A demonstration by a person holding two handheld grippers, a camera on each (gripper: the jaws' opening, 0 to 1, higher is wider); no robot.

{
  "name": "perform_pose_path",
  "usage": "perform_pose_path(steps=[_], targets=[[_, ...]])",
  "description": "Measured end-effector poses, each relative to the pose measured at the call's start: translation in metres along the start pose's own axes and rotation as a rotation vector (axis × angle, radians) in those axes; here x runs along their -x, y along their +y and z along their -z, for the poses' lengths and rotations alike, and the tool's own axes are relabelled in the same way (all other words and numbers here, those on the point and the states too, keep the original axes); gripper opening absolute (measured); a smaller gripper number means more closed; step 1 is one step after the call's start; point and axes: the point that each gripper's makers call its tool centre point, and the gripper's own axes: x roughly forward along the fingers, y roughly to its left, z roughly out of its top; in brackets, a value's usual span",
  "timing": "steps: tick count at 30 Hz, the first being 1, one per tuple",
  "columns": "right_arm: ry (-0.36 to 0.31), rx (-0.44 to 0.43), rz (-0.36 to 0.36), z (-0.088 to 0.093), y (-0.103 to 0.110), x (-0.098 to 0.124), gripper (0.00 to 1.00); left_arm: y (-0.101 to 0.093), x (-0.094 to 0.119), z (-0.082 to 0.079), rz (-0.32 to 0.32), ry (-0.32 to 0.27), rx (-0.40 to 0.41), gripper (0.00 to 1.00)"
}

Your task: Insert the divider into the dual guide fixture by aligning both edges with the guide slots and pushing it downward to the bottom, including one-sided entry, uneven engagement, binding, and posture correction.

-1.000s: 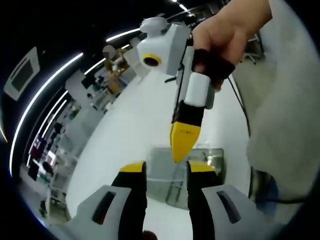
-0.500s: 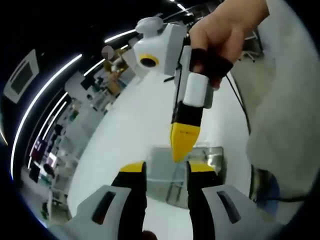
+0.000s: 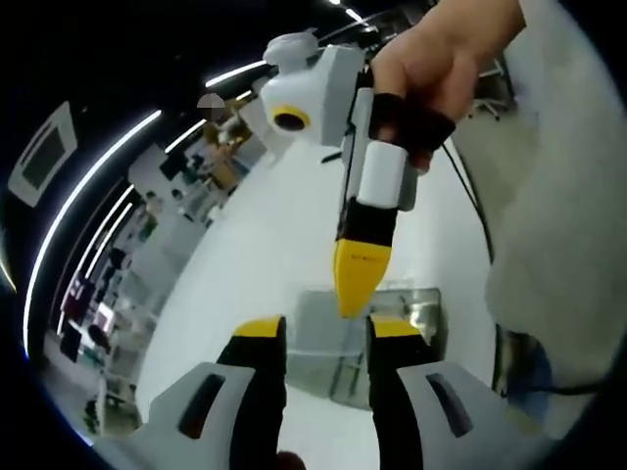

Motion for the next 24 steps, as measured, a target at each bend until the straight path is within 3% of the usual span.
perform_pose_path(steps=[8, 13, 24], targets=[[-0.012, 0.002, 0.002, -0.0001, -0.0014, 0.0032, 0.00, -0.0010, 0.0001, -0.0014, 0.001, -0.008, -0.020, 0.30], [-0.012, 0.027, 0.002, 0.0004, -0.0004, 0.0050, 0.00, -0.0046, 0.0001, 0.0008, 0.017, -0.004, -0.006, 0.37], [0.005, 0.097, -0.005, 0.0043, 0.0004, 0.0036, 0.00, -0.0013, 0.0047, 0.0009, 0.070, -0.042, 0.129, 0.39]])
